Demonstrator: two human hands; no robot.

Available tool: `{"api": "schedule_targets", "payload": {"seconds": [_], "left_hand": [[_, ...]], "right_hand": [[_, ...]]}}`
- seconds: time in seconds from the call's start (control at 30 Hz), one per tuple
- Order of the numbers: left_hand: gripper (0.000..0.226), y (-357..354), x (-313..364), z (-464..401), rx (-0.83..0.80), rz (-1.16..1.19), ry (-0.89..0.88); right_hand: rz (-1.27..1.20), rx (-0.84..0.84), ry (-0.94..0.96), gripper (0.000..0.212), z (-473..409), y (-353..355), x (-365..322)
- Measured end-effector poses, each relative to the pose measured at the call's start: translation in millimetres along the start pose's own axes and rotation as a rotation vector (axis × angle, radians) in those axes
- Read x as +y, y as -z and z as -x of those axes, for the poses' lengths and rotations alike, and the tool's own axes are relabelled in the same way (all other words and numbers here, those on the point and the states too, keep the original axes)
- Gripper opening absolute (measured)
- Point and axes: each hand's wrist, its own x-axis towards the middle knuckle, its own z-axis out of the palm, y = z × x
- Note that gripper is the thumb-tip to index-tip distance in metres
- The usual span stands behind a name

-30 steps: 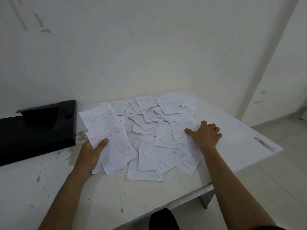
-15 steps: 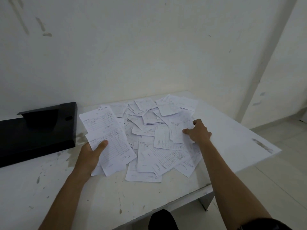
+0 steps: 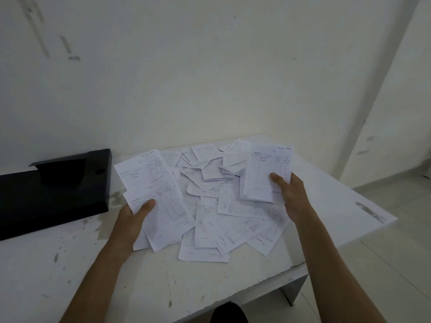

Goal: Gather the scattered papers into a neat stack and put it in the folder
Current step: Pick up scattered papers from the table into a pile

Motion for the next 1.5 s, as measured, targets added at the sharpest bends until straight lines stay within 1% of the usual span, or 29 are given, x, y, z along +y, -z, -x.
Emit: {"api": "schedule_targets", "payload": {"seconds": [0.13, 0.23, 0.37, 0.43, 0.53, 0.6, 0.7, 0.8, 0.87, 0.93, 0.97, 1.03, 1.07, 1.1, 1.13, 1.17, 1.27, 1.33, 1.37, 1.4, 1.43, 1.47, 1.5], "left_hand": [[0.032, -10.9, 13.8, 1.8, -0.086, 0.117, 0.078], [0.032, -21.9, 23.3, 4.0, -0.136, 0.197, 0.134], [0.031, -28.2, 25.2, 7.5, -0.164, 0.316, 0.232], [0.034, -23.7, 20.9, 7.3, -0.164, 0.359, 0.275], [0.040, -9.4, 13.8, 3.6, -0.123, 0.378, 0.288], [0.040, -1.9, 11.3, 1.5, -0.106, 0.381, 0.279], [0.038, -0.8, 10.7, 1.5, -0.105, 0.364, 0.268], [0.033, -8.8, 10.1, 5.1, -0.111, 0.276, 0.198], [0.028, -14.7, 9.9, 7.9, -0.114, 0.177, 0.131], [0.030, -17.5, 8.0, 7.1, -0.109, 0.107, 0.098], [0.033, -17.7, 6.9, 5.6, -0.103, 0.085, 0.089], [0.042, -18.9, 6.0, 1.3, -0.091, 0.057, 0.067], [0.046, -19.8, 6.1, -1.3, -0.083, 0.044, 0.043], [0.049, -21.3, 7.1, -4.1, -0.074, 0.031, 0.019], [0.049, -22.8, 8.6, -7.5, -0.063, 0.026, 0.014], [0.046, -23.6, 10.7, -11.5, -0.064, 0.046, 0.036], [0.037, -21.5, 15.4, -25.1, -0.118, 0.154, 0.184], [0.035, -17.9, 14.8, -31.4, -0.126, 0.147, 0.191], [0.034, -16.6, 14.0, -31.7, -0.113, 0.126, 0.172], [0.033, -15.8, 11.5, -31.7, -0.094, 0.102, 0.143], [0.030, -15.5, 8.2, -30.5, -0.076, 0.079, 0.111], [0.029, -15.8, 4.3, -28.9, -0.057, 0.042, 0.074], [0.029, -16.5, 0.3, -27.5, -0.036, 0.000, 0.035]], "right_hand": [[-0.059, -0.115, 0.030, 0.034, 19.7, -30.1, -9.0], [-0.050, -0.223, 0.049, 0.036, 34.6, -64.0, -8.2], [-0.047, -0.378, 0.009, 0.030, 55.2, -106.4, -4.9], [-0.082, -0.425, -0.019, 0.030, 61.0, -119.1, -1.9], [-0.122, -0.392, -0.011, 0.032, 62.4, -123.8, 0.5], [-0.103, -0.353, 0.013, 0.027, 62.5, -122.0, 0.6], [-0.053, -0.326, 0.028, 0.027, 63.0, -120.6, 2.4], [-0.008, -0.360, 0.026, 0.027, 66.8, -127.4, 4.1], [0.012, -0.393, -0.017, 0.021, 72.1, -135.4, 0.1], [-0.002, -0.421, -0.064, 0.018, 76.3, -145.0, -2.3], [-0.005, -0.440, -0.079, 0.022, 79.7, -148.9, -4.5], [0.003, -0.467, -0.075, 0.045, 83.2, -156.1, -5.8], [0.015, -0.491, -0.056, 0.053, 84.6, -160.2, -5.7], [0.020, -0.518, -0.018, 0.053, 85.1, -163.5, -5.7], [0.041, -0.530, 0.022, 0.047, 84.2, -166.7, -4.6], [0.058, -0.541, 0.054, 0.041, 83.8, -169.4, -4.5], [0.172, -0.541, 0.114, 0.032, 77.3, -173.8, -3.4], [0.299, -0.512, 0.162, 0.023, 64.3, -166.9, 1.5], [0.372, -0.449, 0.196, 0.021, 56.6, -159.0, 3.4], [0.469, -0.335, 0.230, 0.024, 46.6, -147.7, 6.7], [0.608, -0.192, 0.251, 0.034, 36.1, -132.9, 11.3], [0.787, -0.050, 0.220, 0.046, 27.7, -115.1, 15.1], [0.945, 0.063, 0.146, 0.056, 21.4, -96.1, 18.0]]}}
